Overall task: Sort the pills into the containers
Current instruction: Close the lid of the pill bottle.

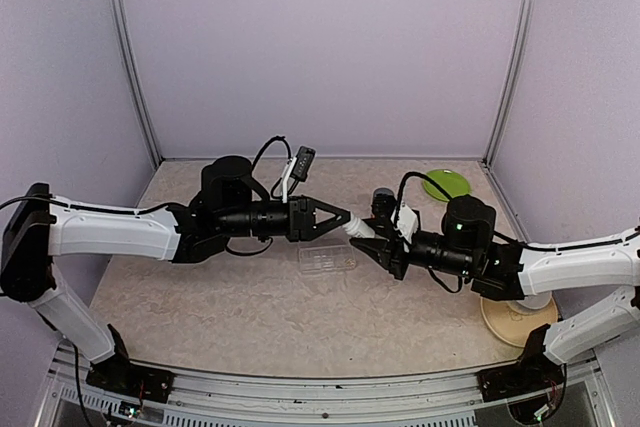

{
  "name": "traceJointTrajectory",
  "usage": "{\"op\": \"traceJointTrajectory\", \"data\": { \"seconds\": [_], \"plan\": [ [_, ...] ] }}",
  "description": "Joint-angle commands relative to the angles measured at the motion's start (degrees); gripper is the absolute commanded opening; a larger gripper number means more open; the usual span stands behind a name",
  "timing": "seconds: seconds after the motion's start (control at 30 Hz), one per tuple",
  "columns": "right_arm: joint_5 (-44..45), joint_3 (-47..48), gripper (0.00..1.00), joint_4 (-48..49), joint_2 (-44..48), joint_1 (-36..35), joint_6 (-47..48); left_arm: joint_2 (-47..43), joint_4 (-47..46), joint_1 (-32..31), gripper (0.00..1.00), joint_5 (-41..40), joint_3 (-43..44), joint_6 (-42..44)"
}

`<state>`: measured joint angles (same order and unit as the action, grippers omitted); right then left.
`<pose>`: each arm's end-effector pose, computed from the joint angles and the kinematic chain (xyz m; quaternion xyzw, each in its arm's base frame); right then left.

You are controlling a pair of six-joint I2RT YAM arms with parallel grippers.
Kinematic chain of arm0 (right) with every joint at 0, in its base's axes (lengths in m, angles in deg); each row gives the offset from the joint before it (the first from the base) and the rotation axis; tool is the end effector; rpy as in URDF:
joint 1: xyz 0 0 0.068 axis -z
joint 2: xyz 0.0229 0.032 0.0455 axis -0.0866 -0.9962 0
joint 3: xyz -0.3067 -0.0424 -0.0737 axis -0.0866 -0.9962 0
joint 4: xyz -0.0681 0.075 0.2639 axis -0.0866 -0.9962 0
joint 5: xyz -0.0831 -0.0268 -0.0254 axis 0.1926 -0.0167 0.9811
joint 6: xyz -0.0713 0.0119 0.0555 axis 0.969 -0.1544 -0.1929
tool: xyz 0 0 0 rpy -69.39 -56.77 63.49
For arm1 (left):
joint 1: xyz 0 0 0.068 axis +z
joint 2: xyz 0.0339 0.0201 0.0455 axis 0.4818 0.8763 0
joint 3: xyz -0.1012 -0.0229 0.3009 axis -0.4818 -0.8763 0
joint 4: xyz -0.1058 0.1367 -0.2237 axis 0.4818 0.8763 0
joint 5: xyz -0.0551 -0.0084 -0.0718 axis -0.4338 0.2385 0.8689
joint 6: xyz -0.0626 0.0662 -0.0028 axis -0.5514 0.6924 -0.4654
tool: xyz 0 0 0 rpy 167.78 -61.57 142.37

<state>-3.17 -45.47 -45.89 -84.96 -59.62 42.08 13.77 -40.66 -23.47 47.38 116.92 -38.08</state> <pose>0.1785 0.2693 0.2730 -0.4432 0.6067 0.2866 0.5945 0.2246 -0.3517 0.3041 0.2733 0.6897 -0.5702 0.3528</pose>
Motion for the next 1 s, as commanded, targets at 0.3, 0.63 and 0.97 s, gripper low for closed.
{"op": "traceJointTrajectory", "data": {
  "seconds": [0.3, 0.63, 0.97],
  "plan": [
    [14.75, 3.36, 0.21, 3.35, -1.55, -5.36, 5.24, 6.28, 3.78, -0.91, 0.24, -0.71, 3.4, -8.25],
    [19.29, 3.96, 0.18, 3.95, -1.62, -6.69, 5.43, 6.69, -0.16, -0.99, 0.23, 1.18, 2.26, -8.79],
    [7.56, 5.04, 0.18, 1.03, 0.72, -6.69, -3.12, 3.48, -6.69, -0.78, 0.21, 6.46, -0.85, 2.89]
  ]
}}
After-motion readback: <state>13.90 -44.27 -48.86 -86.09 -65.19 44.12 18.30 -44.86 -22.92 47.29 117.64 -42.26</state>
